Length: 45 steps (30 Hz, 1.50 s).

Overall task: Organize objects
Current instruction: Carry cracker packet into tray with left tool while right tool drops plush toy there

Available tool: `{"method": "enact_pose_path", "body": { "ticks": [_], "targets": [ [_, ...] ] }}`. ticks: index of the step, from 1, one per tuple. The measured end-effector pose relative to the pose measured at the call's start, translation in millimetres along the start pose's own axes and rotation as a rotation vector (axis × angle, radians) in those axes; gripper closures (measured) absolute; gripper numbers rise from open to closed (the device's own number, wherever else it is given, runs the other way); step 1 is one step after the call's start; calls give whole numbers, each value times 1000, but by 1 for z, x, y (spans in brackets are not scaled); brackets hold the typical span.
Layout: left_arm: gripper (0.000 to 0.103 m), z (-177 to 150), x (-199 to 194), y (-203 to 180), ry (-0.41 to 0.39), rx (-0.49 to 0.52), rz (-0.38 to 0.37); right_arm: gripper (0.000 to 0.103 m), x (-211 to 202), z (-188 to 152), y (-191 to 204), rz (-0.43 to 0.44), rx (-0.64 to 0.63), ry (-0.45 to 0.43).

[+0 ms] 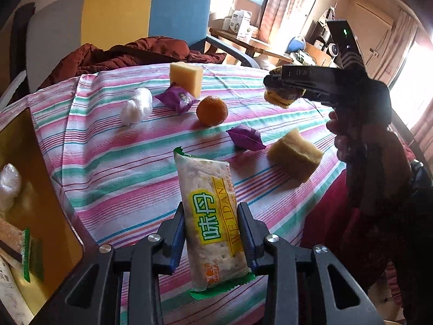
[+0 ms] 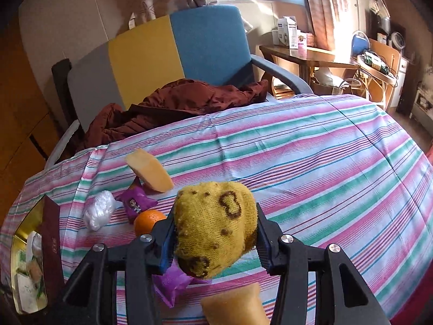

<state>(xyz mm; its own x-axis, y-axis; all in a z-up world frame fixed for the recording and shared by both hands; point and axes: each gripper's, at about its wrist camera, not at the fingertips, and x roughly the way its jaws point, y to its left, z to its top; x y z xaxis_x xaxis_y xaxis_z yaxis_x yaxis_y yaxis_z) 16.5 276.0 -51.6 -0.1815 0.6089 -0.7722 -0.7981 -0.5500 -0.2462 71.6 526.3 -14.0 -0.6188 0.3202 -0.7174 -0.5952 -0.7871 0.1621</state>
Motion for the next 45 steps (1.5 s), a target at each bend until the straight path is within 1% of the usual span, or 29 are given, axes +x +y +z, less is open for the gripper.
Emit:
{"method": "enact_pose_path", "body": {
  "ticks": [3,7,14,20,25,29,33,36,41,45],
  "targets": [
    [67,2,-16,10,-38,-25,15,53,-2,-2,3,11,-10,-1],
    [67,-2,-49,24,-82,-75,41,53,-3,-5,11,30,-38,7],
    [67,-9,-100,70,-174,-205,80,53,-13,-16,46,82,-125,44],
    [67,-25,-134,112,-232,-313,140,53,-29,-30,102,191,-192,51],
    [67,-41,-162,150,-284,-411,172,53,-44,-44,163,300,-278,52],
    [67,-54,-183,177,-315,-470,214,53,-56,-55,211,383,-349,59],
    [67,-71,-197,201,-329,-520,256,53,-65,-68,253,443,-422,70],
    [67,-85,-204,219,-329,-555,289,53,-64,-78,279,467,-475,89],
    [67,-100,-209,243,-321,-605,338,53,-59,-86,305,491,-524,117],
    [67,-101,-205,258,-302,-615,379,53,-50,-85,325,490,-550,132]
  ]
}}
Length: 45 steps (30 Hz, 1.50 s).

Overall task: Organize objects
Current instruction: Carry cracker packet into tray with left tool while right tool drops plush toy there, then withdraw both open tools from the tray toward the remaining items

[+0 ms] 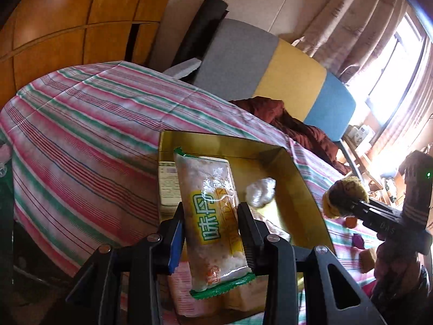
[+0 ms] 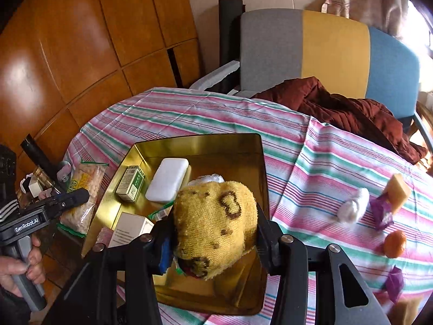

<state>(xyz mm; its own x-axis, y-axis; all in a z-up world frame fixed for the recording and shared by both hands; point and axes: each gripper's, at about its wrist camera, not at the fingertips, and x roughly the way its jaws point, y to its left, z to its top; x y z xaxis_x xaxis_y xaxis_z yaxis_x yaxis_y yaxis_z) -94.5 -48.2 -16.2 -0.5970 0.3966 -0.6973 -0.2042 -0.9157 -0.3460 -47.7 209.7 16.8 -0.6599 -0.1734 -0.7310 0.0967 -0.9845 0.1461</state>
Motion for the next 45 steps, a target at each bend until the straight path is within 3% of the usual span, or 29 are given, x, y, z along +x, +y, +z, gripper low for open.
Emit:
{"method": "enact_pose_path", "body": {
  "ticks": [6,7,10,15,24,36,45],
  "targets": [
    [62,4,12,3,23,7,19,51,31,25,6,-20,-12,38],
    [62,3,14,5,32,-6,15,48,36,31,5,-37,-4,37],
    [62,-4,14,8,40,-20,19,18,46,47,0,-68,33,17],
    [62,-11,3,5,8,-3,34,2,44,59,-6,-92,60,-32],
    [62,-11,-4,-9,-7,11,45,0,37,24,-5,-109,66,-6],
    [62,0,-36,16,-78,-79,123,0,3,-21,5,-170,38,-60],
    [62,-6,-33,-2,-55,-25,105,0,-16,-42,7,-217,11,-94]
  ]
}}
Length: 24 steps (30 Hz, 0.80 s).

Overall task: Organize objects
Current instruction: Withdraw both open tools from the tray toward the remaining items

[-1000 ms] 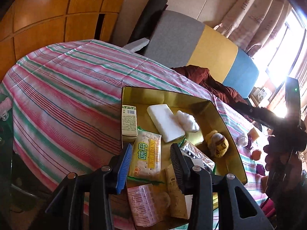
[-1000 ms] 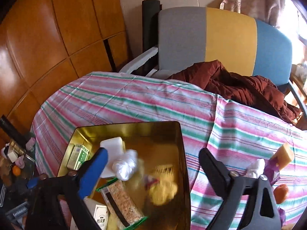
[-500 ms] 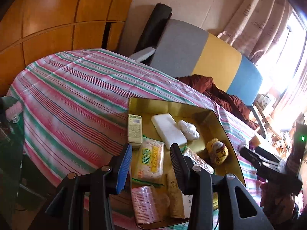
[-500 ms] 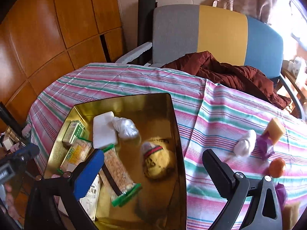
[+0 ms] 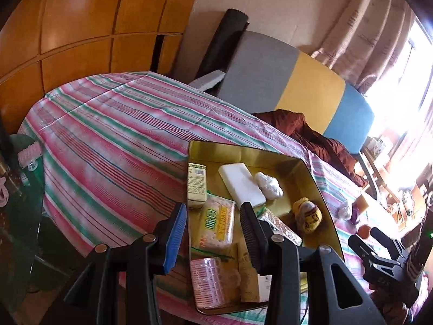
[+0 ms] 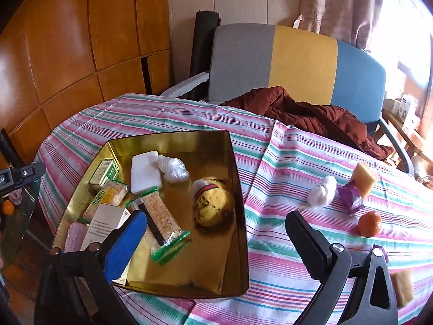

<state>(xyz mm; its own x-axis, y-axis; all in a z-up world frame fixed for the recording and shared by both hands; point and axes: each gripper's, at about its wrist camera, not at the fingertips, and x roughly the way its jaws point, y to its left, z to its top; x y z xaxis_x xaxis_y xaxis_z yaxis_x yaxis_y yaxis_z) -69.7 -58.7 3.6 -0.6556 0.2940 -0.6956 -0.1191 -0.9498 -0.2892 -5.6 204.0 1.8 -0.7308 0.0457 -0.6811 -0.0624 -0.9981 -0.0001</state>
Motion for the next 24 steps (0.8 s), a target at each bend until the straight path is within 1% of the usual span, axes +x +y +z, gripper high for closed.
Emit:
{"method": "enact_pose_path", "body": {
  "ticks": [7,16,24],
  "targets": [
    [62,-9,7,-30,37,78,-47,0,-6,-15,-19,-16,48,12],
    [62,-29,20,-66,116,163,-104,0,-8,-31,-50,-44,111,43],
    [62,-41,24,-92,148,217,-134,0,-11,-46,-88,-102,187,71]
  ]
}}
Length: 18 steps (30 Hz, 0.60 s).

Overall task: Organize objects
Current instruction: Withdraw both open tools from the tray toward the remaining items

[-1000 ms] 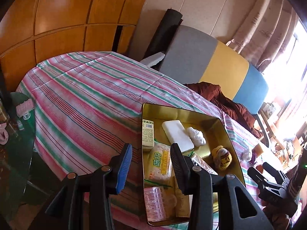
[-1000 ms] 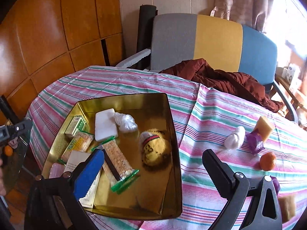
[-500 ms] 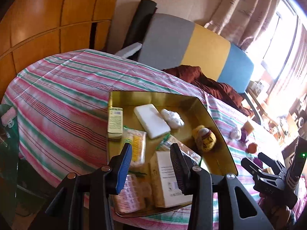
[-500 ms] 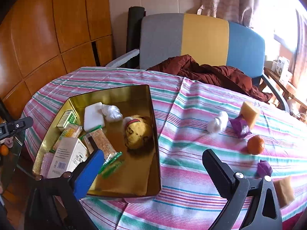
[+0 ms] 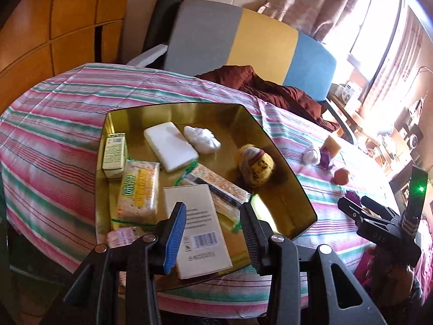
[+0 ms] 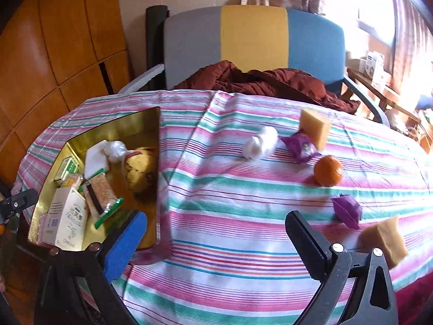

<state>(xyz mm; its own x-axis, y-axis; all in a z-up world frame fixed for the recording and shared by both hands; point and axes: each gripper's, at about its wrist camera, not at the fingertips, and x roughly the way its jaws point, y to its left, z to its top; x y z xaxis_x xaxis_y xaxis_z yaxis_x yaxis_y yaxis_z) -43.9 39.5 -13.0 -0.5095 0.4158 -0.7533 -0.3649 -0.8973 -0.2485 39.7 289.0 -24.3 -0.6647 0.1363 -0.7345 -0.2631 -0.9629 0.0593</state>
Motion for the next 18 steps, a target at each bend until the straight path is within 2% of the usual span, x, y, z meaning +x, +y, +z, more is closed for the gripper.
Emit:
{"method": "enact_pose_path", "body": {
  "ticks": [10,18],
  "targets": [
    [62,-6,9,-46,33,125,-41,0,-12,1,-55,-91,55,0],
    [62,-9,13,-78,42,218,-63,0,-35,16,-133,-190,192,-30]
  ]
}}
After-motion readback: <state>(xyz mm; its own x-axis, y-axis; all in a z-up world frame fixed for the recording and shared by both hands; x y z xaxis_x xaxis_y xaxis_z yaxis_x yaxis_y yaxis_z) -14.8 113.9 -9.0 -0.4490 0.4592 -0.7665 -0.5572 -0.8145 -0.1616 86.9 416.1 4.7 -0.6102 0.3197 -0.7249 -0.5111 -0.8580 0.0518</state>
